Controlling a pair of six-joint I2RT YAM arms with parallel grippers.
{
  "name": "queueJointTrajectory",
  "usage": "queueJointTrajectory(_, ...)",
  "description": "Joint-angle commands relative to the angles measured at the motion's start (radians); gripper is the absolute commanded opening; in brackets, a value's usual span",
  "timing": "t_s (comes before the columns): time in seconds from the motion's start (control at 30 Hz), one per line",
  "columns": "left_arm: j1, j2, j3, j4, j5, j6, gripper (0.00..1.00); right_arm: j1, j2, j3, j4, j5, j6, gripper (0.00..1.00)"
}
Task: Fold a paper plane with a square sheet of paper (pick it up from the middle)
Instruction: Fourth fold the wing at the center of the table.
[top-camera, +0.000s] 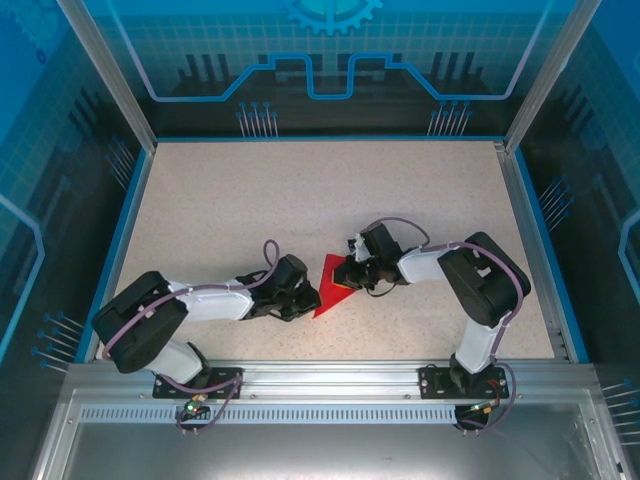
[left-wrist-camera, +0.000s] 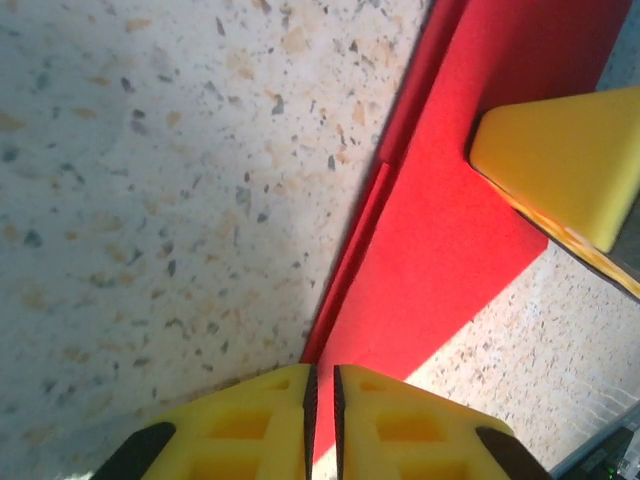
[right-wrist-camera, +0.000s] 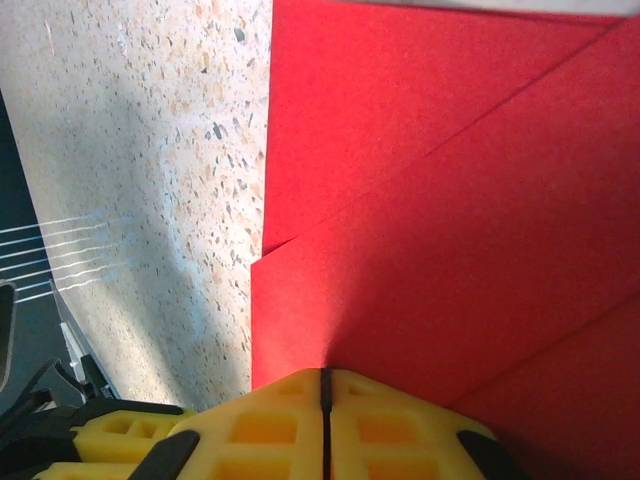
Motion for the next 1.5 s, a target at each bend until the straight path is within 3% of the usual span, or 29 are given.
queueJointTrajectory(0.0, 0.004, -0.032, 0.068, -0.083, 0.010, 0.038, 0.17, -0.027, 0.045, -0.032, -0.030, 0.052, -0.027, 0.07)
queueJointTrajectory(0.23, 0.020, 0.049, 0.092, 0.076, 0.096, -0.021, 0.18, -0.027, 0.042, -0.038, -0.014, 0.048, -0.009, 0.07)
queueJointTrajectory(0.53, 0.021, 0.175, 0.099, 0.207, 0.098, -0.066, 0.15, -0.028, 0.035, -0.045, -0.014, 0.046, -0.006, 0.07)
queueJointTrajectory(0.87, 0.006, 0.132, 0.029, 0.094, 0.054, -0.069, 0.14, -0.027, 0.031, -0.044, -0.044, 0.064, -0.014, 0.07)
queueJointTrajectory(1.17, -0.027, 0.050, -0.155, 0.126, 0.060, -0.131, 0.14, -0.029, 0.041, -0.025, -0.067, 0.062, -0.022, 0.06)
queueJointTrajectory(1.33, -0.028, 0.012, -0.168, 0.083, 0.120, -0.076, 0.15, -0.029, 0.042, -0.017, -0.080, 0.061, -0.025, 0.06)
queueJointTrajectory(1.47, -0.028, -0.024, -0.176, 0.005, 0.096, -0.073, 0.15, -0.029, 0.042, -0.017, -0.082, 0.062, -0.026, 0.06)
